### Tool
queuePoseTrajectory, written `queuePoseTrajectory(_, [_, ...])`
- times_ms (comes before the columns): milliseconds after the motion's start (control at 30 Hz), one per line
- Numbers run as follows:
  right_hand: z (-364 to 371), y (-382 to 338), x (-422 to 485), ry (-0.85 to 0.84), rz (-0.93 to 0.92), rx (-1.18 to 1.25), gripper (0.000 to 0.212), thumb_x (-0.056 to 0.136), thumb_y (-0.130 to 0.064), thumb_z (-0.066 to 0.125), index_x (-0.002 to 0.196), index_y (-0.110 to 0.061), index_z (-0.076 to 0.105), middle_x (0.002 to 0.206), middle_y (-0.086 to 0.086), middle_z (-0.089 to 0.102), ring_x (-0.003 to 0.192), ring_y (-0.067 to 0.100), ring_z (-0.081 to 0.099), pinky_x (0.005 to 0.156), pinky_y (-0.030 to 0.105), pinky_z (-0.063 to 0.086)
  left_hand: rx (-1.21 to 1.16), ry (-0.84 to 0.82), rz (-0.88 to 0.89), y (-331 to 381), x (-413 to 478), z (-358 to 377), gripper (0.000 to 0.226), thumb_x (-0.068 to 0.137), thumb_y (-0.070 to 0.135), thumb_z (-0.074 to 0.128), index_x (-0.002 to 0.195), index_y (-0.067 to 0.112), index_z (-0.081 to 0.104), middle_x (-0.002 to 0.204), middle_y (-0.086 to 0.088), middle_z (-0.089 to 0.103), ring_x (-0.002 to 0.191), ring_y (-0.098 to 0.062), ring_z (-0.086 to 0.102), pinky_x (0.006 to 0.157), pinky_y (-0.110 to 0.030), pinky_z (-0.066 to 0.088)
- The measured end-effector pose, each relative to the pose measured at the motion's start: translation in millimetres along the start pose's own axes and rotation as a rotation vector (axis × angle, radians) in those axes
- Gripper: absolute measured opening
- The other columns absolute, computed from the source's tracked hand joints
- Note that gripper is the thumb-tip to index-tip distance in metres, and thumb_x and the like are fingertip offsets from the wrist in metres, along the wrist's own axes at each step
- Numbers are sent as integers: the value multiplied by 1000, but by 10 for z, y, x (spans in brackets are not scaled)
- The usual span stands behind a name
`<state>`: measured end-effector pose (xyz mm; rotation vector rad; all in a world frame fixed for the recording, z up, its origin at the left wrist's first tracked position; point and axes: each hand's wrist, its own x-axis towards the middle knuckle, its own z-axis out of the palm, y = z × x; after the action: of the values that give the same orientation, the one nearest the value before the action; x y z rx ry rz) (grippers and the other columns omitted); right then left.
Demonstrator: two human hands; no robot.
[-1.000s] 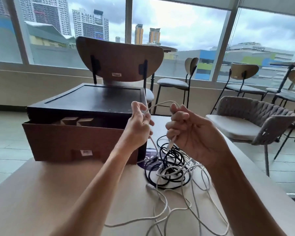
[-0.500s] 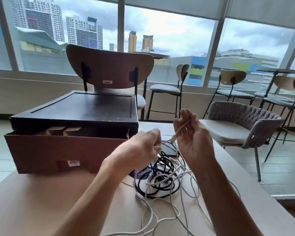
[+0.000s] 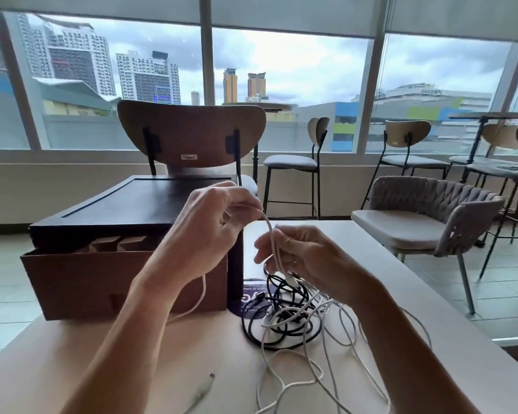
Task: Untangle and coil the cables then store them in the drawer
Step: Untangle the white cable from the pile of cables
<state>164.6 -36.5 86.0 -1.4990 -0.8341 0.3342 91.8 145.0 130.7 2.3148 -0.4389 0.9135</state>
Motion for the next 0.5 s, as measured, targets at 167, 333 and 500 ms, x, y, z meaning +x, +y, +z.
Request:
queuePoseTrajectory(167, [19, -85, -40, -134, -61, 275, 37, 105, -21, 36, 112, 1, 66, 77, 10, 64, 59, 12, 49, 59, 21, 45, -41, 204, -10, -13, 5, 60, 5, 90, 23, 72, 93, 24, 77, 87, 17, 67, 86, 1, 63, 71, -5, 42])
queuePoseTrajectory(333, [22, -87, -39, -282, -94, 388, 31, 104, -21, 40, 108, -2, 64, 64, -2, 53, 50, 5, 36, 49, 19, 34, -79, 273, -52, -61, 18, 94, 12, 85, 35, 75, 86, 23, 77, 83, 13, 69, 82, 0, 66, 70, -7, 44])
queuePoseTrajectory(500, [33, -97, 12, -358, -149, 709, 22, 104, -14, 35, 106, -3, 55, 72, -2, 52, 58, 5, 43, 58, 20, 42, -70, 179, -56, -61, 15, 200, 15, 96, 34, 63, 96, 26, 76, 88, 11, 71, 84, -1, 67, 71, -15, 50])
